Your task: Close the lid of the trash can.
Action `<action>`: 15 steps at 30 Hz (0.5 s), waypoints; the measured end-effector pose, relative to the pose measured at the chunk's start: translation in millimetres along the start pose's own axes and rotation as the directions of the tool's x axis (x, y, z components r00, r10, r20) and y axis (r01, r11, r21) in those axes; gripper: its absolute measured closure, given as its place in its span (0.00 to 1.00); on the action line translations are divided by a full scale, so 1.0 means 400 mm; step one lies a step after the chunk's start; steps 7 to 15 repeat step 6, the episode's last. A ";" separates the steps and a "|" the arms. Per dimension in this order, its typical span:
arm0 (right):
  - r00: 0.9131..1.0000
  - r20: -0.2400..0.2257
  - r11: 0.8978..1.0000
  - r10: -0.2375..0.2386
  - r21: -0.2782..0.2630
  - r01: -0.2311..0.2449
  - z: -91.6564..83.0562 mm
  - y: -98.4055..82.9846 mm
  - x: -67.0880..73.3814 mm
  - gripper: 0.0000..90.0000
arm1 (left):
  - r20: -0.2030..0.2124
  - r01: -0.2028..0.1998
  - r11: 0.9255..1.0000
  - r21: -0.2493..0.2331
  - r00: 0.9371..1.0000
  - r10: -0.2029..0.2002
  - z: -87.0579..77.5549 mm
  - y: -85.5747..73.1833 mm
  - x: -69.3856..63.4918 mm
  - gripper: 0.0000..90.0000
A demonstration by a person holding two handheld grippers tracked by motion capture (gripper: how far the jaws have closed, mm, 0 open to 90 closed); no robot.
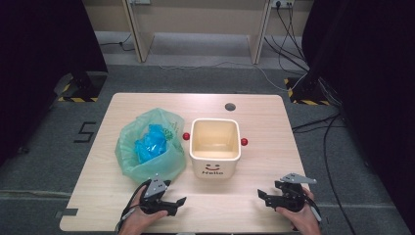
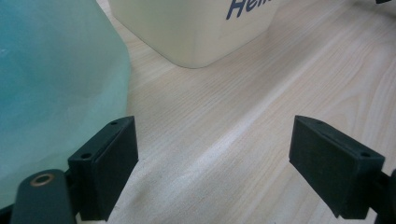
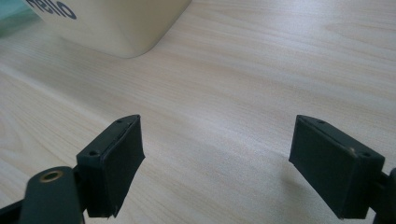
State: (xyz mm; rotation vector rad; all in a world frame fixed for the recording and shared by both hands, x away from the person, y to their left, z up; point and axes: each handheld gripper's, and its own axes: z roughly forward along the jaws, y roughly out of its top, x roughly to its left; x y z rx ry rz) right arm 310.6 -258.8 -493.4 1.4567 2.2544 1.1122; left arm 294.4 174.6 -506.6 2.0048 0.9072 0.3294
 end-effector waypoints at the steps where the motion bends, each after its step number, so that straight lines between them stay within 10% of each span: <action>1: 1.000 0.000 1.000 0.001 0.001 -0.001 0.000 0.000 0.000 0.19 | 0.000 0.001 1.000 -0.001 1.000 -0.001 0.000 0.000 0.000 0.16; 15: 1.000 -0.002 1.000 0.007 0.005 -0.007 0.002 -0.002 -0.001 0.19 | 0.003 0.003 1.000 0.000 1.000 -0.003 0.001 0.000 -0.001 0.16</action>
